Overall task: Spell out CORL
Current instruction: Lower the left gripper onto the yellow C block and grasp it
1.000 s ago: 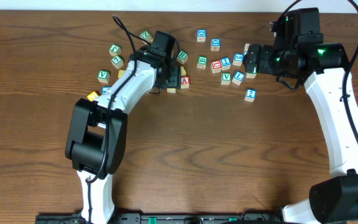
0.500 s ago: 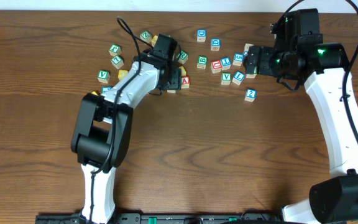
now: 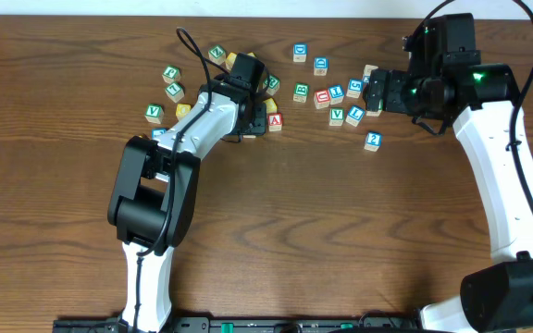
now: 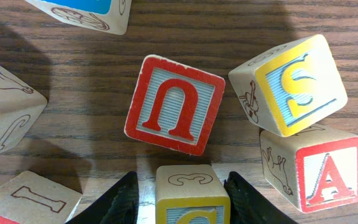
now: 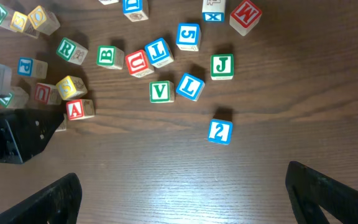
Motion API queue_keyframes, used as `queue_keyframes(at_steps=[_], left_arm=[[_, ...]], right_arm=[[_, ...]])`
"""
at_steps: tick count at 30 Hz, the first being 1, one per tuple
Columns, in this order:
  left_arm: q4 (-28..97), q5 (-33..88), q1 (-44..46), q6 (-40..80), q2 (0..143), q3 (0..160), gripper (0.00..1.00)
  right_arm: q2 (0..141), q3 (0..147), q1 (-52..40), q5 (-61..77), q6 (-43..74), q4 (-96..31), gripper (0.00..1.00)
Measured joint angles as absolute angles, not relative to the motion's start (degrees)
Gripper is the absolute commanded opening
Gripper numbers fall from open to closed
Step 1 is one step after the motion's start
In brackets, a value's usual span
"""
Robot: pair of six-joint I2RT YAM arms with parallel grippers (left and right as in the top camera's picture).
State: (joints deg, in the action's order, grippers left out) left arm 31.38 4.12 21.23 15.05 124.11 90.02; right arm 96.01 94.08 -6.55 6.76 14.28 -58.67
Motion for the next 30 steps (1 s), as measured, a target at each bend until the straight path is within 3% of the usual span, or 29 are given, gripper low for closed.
queue_keyframes(at_steps=[16,22,30], left_arm=[[35.7,4.1,21.2,15.0,118.9,90.0,0.36],[35.8,4.1,21.2,14.8,118.8,90.0,0.49],[34.0,3.4,21.2,15.0,120.0,90.0,0.49]], right_arm=[[96.1,94.1,-6.5,6.5,14.3,-58.9,0.99],[96.1,94.1,-6.5,6.5,14.3,-58.9,0.99],[96.1,94.1,-6.5,6.5,14.3,-58.9,0.99]])
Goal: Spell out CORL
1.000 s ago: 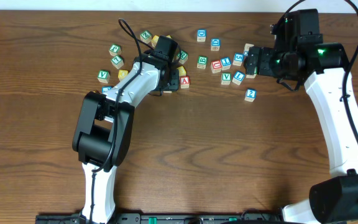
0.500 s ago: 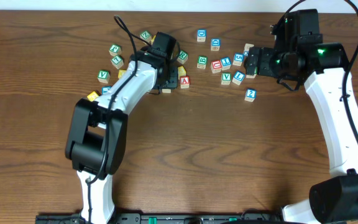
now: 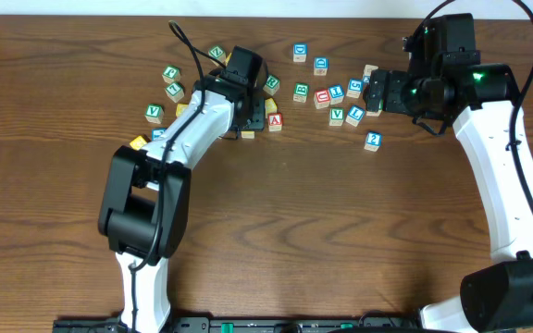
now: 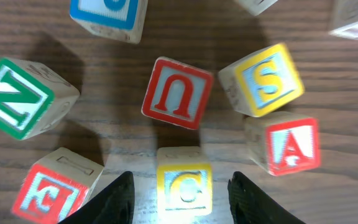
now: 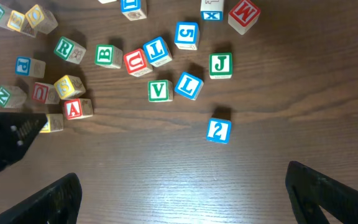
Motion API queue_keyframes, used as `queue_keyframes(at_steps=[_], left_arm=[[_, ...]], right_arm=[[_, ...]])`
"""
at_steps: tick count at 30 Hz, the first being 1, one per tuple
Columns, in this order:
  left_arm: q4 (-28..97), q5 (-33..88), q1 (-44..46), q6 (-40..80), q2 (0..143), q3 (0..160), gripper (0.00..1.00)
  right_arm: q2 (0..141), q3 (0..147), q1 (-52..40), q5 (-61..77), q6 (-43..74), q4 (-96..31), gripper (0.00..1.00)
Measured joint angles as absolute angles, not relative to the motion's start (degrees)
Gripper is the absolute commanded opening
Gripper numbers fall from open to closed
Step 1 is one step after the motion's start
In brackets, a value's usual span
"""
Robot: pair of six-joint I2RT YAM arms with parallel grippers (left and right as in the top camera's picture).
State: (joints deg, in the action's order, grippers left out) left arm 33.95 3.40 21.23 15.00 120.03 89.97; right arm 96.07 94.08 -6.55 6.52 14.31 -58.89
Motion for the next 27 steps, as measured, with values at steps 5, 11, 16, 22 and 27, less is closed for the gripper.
queue_keyframes(at_steps=[5,11,16,22,27], left_arm=[[33.2,2.8,21.2,15.0,123.4,90.0,0.48],[32.7,2.7,21.2,14.8,124.0,90.0,0.36],[32.7,2.6,21.2,15.0,124.0,90.0,0.34],[33.2,2.6,21.2,15.0,124.0,90.0,0.33],[37.2,2.6,21.2,15.3,122.9,90.0,0.32]], right_arm=[[96.1,94.1,-6.5,6.5,14.3,-58.9,0.99],[96.1,94.1,-6.5,6.5,14.3,-58.9,0.99],[96.1,94.1,-6.5,6.5,14.3,-58.9,0.98],[96.1,94.1,-6.5,6.5,14.3,-58.9,0.99],[96.1,94.1,-6.5,5.9,14.3,-58.9,0.99]])
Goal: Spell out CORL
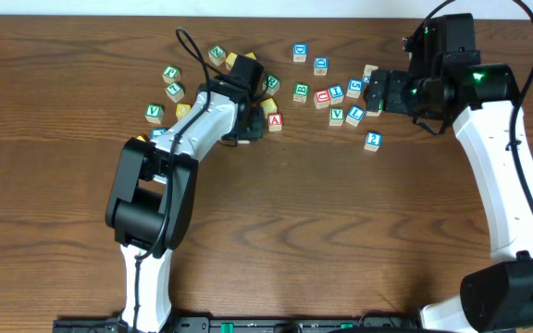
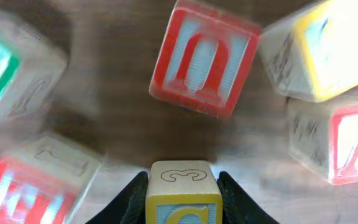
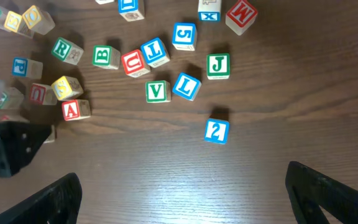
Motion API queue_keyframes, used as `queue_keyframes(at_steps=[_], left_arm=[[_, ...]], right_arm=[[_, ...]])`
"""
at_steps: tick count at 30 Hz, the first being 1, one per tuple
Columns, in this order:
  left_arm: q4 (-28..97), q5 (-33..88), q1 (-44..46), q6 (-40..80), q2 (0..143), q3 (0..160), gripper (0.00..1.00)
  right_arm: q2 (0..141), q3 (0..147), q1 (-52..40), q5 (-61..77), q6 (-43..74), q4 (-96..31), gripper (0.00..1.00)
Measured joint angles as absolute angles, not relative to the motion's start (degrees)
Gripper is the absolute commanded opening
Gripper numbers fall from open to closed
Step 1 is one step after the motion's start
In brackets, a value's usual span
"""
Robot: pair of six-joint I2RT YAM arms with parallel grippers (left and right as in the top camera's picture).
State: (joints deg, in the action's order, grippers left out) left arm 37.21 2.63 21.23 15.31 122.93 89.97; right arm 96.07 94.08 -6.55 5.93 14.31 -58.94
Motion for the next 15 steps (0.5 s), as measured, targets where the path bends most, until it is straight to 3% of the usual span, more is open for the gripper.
queue_keyframes(at_steps=[8,15], left_arm=[[49.7,4.0,21.2,18.8,117.3,89.9,0.32],[49.7,6.2,24.2,20.1,117.3,88.3,0.32]], right_arm=[[96.1,94.1,-6.5,5.3,14.3,-58.9,0.99],[96.1,94.1,-6.5,5.3,14.3,-59.0,0.99]])
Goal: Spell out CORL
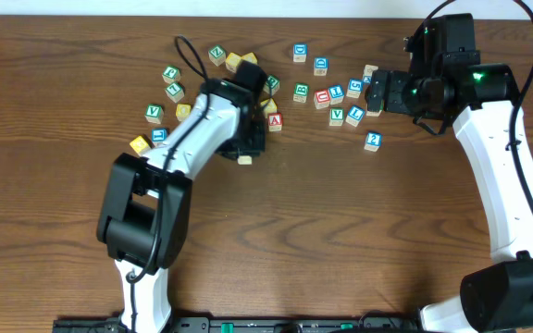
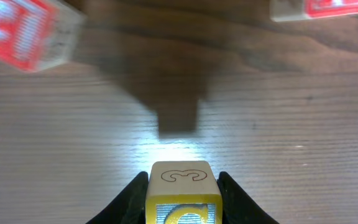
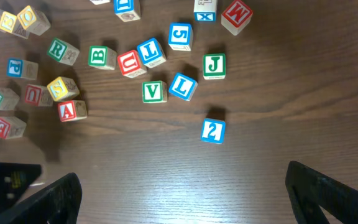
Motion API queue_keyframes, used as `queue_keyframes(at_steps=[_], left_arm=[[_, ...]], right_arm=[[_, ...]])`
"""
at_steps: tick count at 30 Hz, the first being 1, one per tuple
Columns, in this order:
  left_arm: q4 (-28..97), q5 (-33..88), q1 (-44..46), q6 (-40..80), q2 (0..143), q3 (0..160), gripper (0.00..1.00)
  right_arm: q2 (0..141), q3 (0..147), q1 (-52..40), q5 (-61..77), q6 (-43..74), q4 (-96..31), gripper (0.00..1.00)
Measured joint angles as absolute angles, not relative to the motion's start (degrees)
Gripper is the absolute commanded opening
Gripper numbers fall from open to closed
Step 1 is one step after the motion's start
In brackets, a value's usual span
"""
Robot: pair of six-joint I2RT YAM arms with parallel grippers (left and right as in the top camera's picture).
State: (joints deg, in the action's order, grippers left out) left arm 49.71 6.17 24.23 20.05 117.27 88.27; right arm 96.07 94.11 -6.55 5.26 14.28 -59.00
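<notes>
My left gripper is shut on a yellow C block with a 3 on its upper face. It hangs above bare wood, a shadow under it, just in front of the block cluster; overhead shows the left gripper with the C block. A green R block and a blue L block lie among the scattered blocks. My right gripper is wide open and empty, high above the table at the right gripper.
Loose letter blocks are scattered across the far half of the table: red A, yellow S, red U, green V, green J, blue 2. A yellow block lies apart at the left.
My left gripper, shut on the C block, has moved out of the cluster toward the table's front and now holds it over bare wood. The right arm has hardly moved.
My left gripper stood open astride the yellow C block, just below the red U block. A second later it was higher, still open around it. Then it was shut on the block in the cluster, and now holds it clear of the others.
</notes>
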Motion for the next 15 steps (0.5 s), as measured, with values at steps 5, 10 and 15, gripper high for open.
queue_keyframes(at_steps=[5,10,15], left_arm=[[47.7,4.7,27.4,22.3,117.3,84.8,0.32],[43.7,2.8,27.4,23.8,117.3,84.7,0.32],[42.4,1.0,27.4,24.2,117.3,84.7,0.32]], right_arm=[[96.1,94.1,-6.5,5.1,14.3,-58.7,0.99],[96.1,94.1,-6.5,5.1,14.3,-58.8,0.99],[96.1,94.1,-6.5,5.1,14.3,-58.8,0.99]])
